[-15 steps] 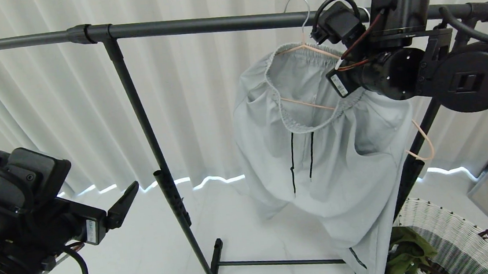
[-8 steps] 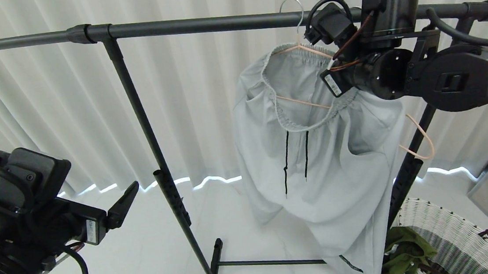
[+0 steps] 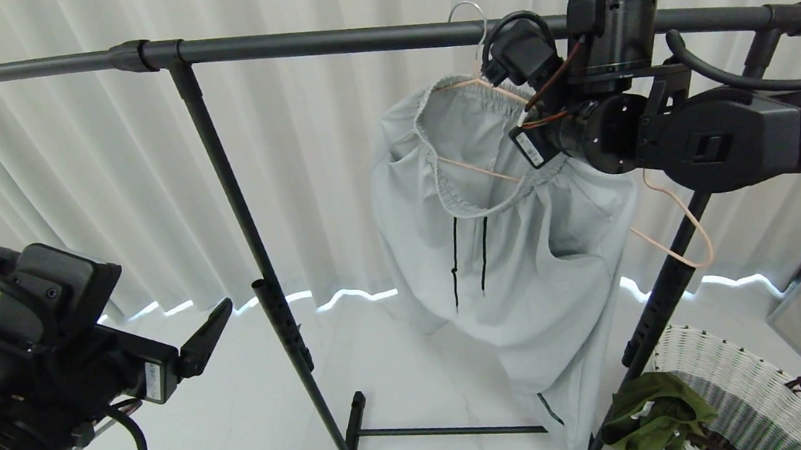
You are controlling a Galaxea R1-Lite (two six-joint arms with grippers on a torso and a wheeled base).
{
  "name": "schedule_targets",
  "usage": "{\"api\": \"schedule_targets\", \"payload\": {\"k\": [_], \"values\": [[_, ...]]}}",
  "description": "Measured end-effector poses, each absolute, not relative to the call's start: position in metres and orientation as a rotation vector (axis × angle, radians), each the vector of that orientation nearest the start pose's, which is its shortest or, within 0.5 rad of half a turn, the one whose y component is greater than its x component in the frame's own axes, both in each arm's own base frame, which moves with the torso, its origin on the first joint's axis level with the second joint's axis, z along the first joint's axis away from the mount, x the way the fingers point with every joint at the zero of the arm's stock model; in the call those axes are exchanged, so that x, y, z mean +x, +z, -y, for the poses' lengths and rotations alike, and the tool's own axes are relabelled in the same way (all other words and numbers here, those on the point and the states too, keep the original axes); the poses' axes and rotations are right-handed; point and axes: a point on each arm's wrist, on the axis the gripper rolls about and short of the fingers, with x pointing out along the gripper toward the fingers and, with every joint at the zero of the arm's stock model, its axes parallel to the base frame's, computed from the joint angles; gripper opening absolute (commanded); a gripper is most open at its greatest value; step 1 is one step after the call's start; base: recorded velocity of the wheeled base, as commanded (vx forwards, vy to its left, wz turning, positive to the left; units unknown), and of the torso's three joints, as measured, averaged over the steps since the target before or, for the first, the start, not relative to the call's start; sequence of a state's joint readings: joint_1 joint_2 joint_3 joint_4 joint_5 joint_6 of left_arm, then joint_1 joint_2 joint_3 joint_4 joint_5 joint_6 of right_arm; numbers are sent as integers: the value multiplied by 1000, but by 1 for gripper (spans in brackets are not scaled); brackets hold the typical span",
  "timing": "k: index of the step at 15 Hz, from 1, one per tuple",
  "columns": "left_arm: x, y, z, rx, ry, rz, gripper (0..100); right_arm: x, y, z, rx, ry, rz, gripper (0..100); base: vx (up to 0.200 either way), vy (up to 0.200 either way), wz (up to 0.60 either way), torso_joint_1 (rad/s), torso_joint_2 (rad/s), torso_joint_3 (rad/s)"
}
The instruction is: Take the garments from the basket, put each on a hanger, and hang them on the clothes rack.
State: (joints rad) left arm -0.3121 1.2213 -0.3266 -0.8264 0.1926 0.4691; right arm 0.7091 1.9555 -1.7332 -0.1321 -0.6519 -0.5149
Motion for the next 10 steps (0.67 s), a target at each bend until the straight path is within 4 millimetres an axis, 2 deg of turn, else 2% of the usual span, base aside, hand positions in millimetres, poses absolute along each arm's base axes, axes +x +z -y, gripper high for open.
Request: {"api": "schedule_targets", "payload": {"k": [10], "values": [[160, 186, 50, 486, -150, -33, 100, 309, 303, -253, -571, 85, -53, 0, 0, 0, 0, 0, 0, 0]]}}
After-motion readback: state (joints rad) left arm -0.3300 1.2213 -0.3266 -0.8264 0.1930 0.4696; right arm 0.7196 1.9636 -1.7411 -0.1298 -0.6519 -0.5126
